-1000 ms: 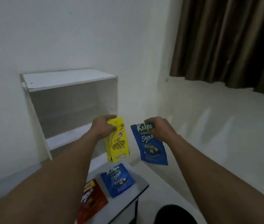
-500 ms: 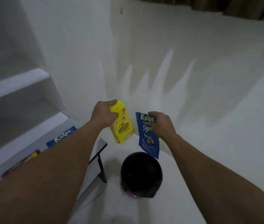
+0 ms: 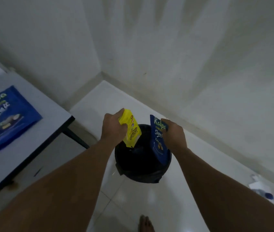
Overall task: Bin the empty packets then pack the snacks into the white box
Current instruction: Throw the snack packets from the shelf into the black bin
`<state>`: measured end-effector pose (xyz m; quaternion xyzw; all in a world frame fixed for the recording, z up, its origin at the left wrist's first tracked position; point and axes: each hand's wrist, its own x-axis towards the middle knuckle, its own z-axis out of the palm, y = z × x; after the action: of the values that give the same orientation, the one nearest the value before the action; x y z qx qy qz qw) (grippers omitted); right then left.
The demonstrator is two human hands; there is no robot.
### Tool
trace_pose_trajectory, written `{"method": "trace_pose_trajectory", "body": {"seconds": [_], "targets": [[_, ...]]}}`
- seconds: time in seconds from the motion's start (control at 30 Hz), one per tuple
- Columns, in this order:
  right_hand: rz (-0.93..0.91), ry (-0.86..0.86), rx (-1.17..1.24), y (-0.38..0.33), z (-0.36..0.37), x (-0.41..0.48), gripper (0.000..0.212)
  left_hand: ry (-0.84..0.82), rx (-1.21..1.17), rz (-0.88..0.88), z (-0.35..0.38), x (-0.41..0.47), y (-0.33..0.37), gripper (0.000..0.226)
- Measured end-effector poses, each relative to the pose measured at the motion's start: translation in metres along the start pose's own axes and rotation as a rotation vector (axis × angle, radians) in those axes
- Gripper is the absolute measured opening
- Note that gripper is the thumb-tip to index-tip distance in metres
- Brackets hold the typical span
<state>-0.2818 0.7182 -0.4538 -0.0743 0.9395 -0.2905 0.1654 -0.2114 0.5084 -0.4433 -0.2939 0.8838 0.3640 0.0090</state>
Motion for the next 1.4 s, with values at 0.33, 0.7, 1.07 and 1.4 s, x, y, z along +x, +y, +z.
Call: {"method": "trace_pose_trajectory", "body": {"seconds": [0.33, 0.7, 1.07, 1.4], "targets": [[0.019, -0.075, -0.079, 0.076, 0.081, 0.032, 0.046, -0.163, 0.058, -0.073, 0.121, 0.015, -0.046, 0.072], [-0.134, -0.179, -0.409, -0.007, -0.022, 0.000, 0.043, -0.305, 0.303, 0.100, 0.002, -0.014, 0.012, 0.068], [-0.297, -0.140, -0.575, -0.221, -0.159, -0.089, 0.064, -0.081, 0.357, 0.149, -0.267, -0.086, 0.085, 0.071], [-0.503, -0.138, -0.486, -0.388, -0.152, -0.174, 0.070, 0.056, 0.359, -0.032, -0.414, -0.191, 0.004, 0.061]]}}
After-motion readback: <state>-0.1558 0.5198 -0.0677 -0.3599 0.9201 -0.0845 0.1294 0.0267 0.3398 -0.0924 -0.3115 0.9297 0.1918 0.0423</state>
